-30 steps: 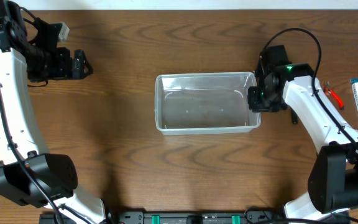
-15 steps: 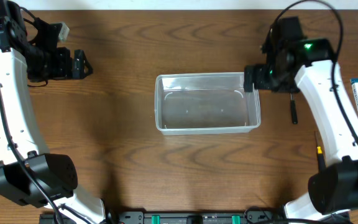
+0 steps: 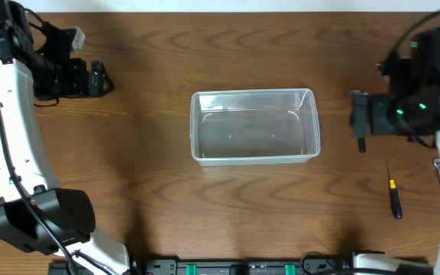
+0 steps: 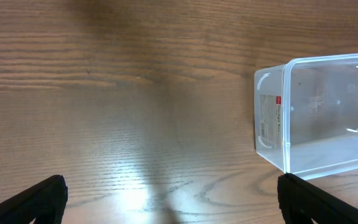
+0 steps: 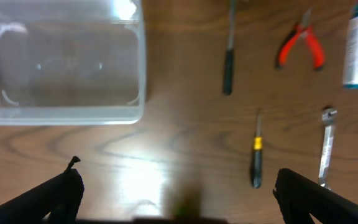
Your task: Pack container
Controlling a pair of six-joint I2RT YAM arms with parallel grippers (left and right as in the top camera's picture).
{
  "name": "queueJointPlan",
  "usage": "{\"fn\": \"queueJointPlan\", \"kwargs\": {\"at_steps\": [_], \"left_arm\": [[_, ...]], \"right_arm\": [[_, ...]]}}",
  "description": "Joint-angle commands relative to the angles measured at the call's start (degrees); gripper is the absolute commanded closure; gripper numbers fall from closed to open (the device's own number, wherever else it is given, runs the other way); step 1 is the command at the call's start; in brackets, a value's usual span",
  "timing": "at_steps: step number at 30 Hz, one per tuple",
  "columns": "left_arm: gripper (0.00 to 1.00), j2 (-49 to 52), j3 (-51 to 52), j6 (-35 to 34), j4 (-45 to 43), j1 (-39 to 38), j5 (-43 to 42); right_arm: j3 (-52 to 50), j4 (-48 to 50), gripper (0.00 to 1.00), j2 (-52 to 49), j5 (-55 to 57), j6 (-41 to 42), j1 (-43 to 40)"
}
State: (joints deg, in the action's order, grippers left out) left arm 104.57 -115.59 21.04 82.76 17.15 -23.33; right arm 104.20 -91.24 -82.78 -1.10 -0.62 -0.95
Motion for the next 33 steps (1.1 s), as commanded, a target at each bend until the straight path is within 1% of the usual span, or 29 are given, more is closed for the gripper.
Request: {"fn": "queueJointPlan", "kwargs": {"at_steps": [1, 7, 11, 14, 16, 17, 22, 25, 30, 33], "left_arm": [[0.02, -0.2, 0.2, 0.6, -0.2, 0.2, 0.5], [0.02, -0.2, 0.2, 0.6, -0.1, 0.2, 0.5], [0.02, -0.2, 0.2, 0.6, -0.3, 0.2, 0.5], [0.02, -0.2, 0.2, 0.6, -0.3, 0.2, 0.5], [0.02, -0.2, 0.2, 0.6, -0.3, 0.2, 0.5], [0.02, -0.2, 0.2, 0.6, -0.4, 0.2, 0.5], [0.02, -0.2, 0.2, 0.6, -0.7, 0.2, 0.5], [0.02, -0.2, 0.2, 0.6, -0.8, 0.2, 0.5], [0.02, -0.2, 0.2, 0.6, -0.8, 0.2, 0.5], [0.02, -0.2, 0.2, 0.6, -0.8, 0.2, 0.5]], "right_arm": [[0.9, 0.8, 0.01, 2.0, 4.3, -3.3, -2.9], [0.9, 0.4, 0.01, 2.8, 4.7, -3.3, -3.7], [0.9, 1.5, 0.01, 2.4, 4.8, -6.5, -4.4], [0.9, 2.7, 0.01, 1.0, 4.3, -10.5, -6.5], [0.9, 3.3, 0.01, -0.7, 1.9, -15.5, -8.9], [0.9, 3.8, 0.01, -1.5, 1.4, -16.4, -9.8], [0.9, 5.8, 0.01, -7.5, 0.9, -12.7, -13.6], [0.9, 6.5, 0.01, -10.9, 0.6, -12.7, -14.4], [0.9, 7.9, 0.01, -16.0, 0.4, -17.8, -14.3], [0.9, 8.0, 0.01, -19.3, 0.4, -18.9, -14.4]]}}
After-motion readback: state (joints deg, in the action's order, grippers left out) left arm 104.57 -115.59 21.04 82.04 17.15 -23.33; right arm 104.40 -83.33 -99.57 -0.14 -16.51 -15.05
